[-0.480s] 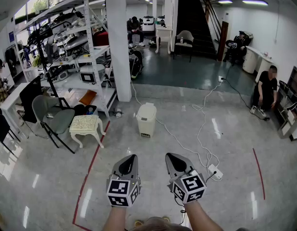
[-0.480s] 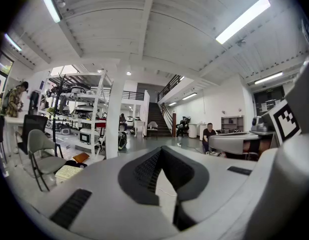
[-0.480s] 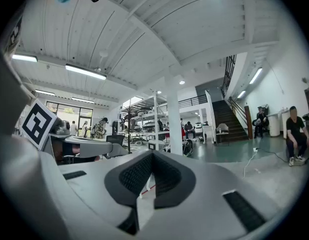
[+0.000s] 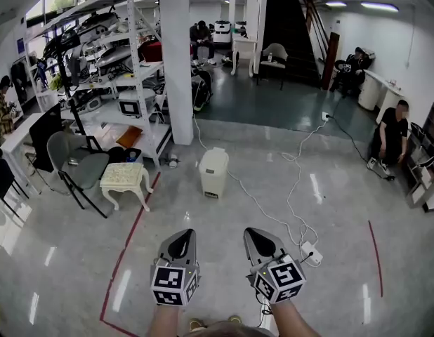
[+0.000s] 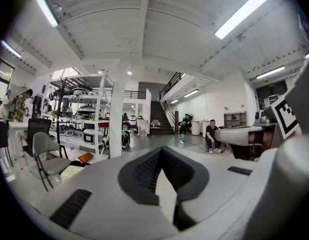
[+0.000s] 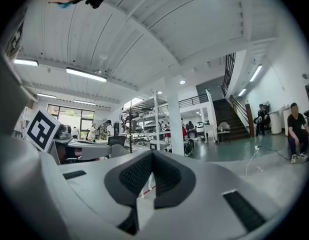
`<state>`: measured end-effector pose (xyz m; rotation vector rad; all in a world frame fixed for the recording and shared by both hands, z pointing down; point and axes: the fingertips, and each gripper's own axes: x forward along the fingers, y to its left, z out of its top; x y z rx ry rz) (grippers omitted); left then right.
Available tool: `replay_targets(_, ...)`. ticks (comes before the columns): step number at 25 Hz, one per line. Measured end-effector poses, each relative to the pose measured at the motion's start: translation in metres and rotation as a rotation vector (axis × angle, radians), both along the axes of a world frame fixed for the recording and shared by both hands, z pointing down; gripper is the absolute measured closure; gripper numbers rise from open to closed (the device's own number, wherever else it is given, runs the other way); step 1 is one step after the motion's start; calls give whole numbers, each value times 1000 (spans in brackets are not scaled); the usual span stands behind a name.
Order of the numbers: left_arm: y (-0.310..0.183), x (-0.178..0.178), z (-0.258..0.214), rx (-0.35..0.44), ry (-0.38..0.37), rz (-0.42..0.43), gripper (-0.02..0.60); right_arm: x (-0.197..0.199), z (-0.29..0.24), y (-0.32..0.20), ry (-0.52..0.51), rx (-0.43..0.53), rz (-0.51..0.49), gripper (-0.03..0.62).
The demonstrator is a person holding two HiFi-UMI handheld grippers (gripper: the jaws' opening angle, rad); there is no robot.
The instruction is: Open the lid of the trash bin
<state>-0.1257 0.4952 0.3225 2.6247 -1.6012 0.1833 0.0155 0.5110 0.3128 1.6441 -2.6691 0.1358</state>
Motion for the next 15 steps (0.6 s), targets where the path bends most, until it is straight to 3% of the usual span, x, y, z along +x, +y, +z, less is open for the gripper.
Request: replay_targets(15,5,31,3,18,19,-64,583,49,8,-2,-13,-4,-26,560)
